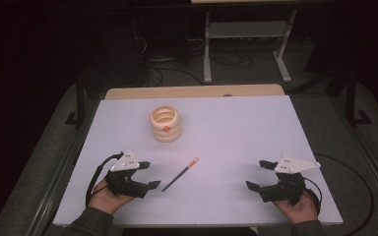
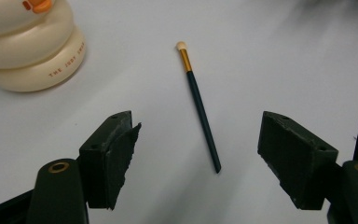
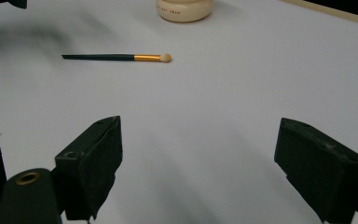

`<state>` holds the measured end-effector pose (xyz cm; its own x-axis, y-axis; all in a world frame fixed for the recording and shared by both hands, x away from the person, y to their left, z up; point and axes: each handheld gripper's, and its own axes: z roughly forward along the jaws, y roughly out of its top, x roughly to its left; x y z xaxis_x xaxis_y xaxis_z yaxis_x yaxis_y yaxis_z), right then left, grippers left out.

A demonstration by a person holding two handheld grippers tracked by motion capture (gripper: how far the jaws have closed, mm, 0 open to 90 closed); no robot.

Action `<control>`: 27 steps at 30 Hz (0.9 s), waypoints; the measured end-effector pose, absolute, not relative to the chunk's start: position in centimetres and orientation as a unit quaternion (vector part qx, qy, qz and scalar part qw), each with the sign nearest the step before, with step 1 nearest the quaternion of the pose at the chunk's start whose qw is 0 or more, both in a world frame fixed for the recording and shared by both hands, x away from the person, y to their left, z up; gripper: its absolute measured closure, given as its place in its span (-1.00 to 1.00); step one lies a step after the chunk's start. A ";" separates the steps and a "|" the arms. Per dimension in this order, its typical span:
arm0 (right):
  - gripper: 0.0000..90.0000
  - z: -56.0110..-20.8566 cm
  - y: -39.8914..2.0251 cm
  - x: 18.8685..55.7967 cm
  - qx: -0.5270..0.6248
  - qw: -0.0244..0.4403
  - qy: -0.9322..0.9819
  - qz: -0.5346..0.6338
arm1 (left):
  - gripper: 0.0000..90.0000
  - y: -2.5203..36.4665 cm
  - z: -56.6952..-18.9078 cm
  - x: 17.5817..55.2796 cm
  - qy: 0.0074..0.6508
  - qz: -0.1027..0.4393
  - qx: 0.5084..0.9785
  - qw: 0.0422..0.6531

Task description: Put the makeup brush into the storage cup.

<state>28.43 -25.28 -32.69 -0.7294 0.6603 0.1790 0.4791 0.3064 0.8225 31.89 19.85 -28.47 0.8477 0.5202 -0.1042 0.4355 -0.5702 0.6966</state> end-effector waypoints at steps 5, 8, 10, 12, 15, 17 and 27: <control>-0.69 -32.7 -25.3 28.4 0.357 0.096 0.803 0.469 | -0.40 19.0 -28.6 32.4 0.271 0.048 0.888 0.368; -0.69 -32.5 -25.2 28.4 0.359 0.098 0.801 0.469 | -0.38 18.4 -28.7 32.8 0.271 0.037 0.891 0.363; -0.69 -32.5 -25.1 28.4 0.356 0.100 0.802 0.469 | -0.38 18.1 -28.7 33.0 0.272 0.035 0.892 0.360; -0.69 -32.5 -25.1 28.4 0.356 0.098 0.803 0.469 | -0.36 17.7 -28.8 33.2 0.278 0.029 0.891 0.359; -0.69 -32.5 -25.1 28.4 0.358 0.096 0.802 0.467 | -0.34 17.5 -28.8 33.4 0.272 0.029 0.895 0.352; -0.69 -32.5 -25.1 28.5 0.360 0.098 0.802 0.466 | -0.33 17.2 -28.9 33.6 0.276 0.024 0.896 0.348; -0.68 -32.5 -25.1 28.6 0.361 0.092 0.805 0.463 | -0.26 15.7 -29.4 34.6 0.274 0.015 0.905 0.324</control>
<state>28.57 -25.06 -32.53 -0.7229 0.6657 0.1850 0.4945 0.3116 0.8114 34.63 15.75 -29.43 0.8489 0.5069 -0.1500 0.4871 -0.6398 0.5944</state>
